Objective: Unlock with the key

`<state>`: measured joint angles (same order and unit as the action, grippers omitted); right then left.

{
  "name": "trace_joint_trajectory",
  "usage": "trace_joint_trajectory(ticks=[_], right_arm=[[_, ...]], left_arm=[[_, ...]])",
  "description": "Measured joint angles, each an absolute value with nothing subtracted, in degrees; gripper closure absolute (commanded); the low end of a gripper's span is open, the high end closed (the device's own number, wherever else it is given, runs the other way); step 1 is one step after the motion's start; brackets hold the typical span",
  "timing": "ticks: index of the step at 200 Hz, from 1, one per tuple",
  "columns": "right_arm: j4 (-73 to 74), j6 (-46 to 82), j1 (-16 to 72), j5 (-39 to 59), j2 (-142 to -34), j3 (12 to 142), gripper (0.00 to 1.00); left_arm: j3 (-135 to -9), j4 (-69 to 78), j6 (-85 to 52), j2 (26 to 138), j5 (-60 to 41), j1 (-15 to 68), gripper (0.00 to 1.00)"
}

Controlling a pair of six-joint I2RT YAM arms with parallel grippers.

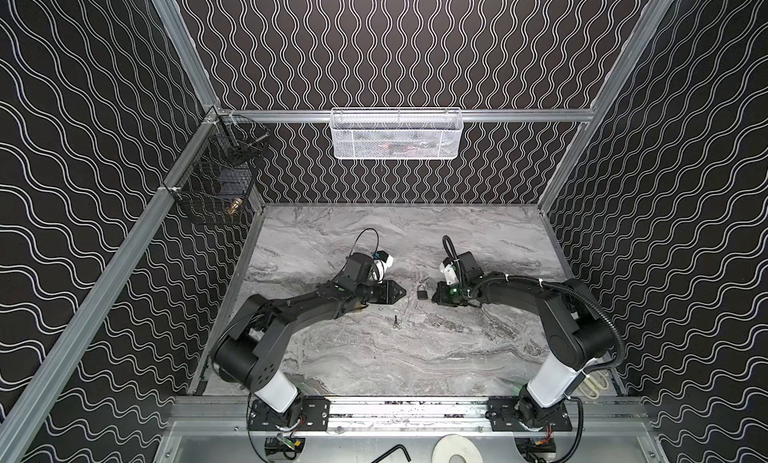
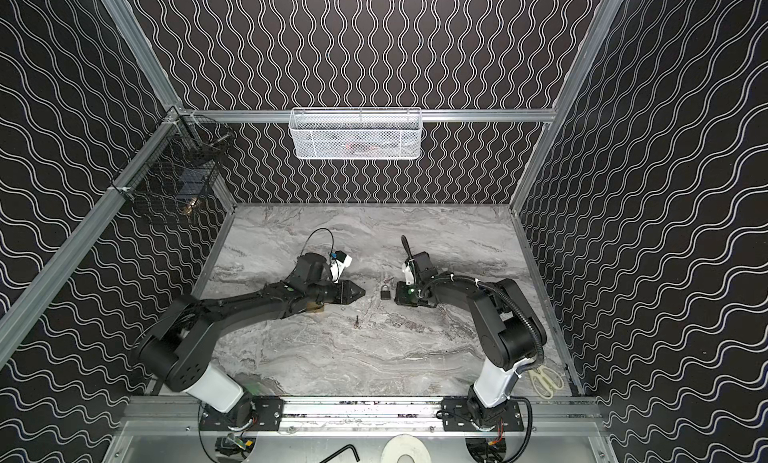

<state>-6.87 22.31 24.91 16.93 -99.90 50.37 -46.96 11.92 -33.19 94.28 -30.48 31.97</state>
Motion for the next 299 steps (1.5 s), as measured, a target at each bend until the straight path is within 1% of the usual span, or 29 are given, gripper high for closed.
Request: trace_joint_trajectory(ticks=[29,66,132,255,299], right_arm=[[-3.01,23.11,22.94,20.21,-101.36,50.06,0.86],[-1.06,23.05,22.83,21.65,-103.18,51.29,0.86],[-1.28,22.87,22.87,23.24,-103.44,51.62,0.87],[-1.87,22.87,24.38,24.73,-103.85,53.71,0.87],[-2.98,22.59,24.64,23.44,-104.16,54.54,0.87]], left_arm=[[-50.22,11.94,-35.88,101.08,-30.41,31.90,0.95],[-52.99,11.53,-37.30,105.80,-29.34,32.14,1.00],[-58.06,8.01,-37.32,111.85,-25.89,34.57,1.00],[-59.00,10.92,-37.76,113.56,-25.34,35.66,1.00],[-59.18,10.41,-37.74,113.36,-24.93,35.75,1.00]])
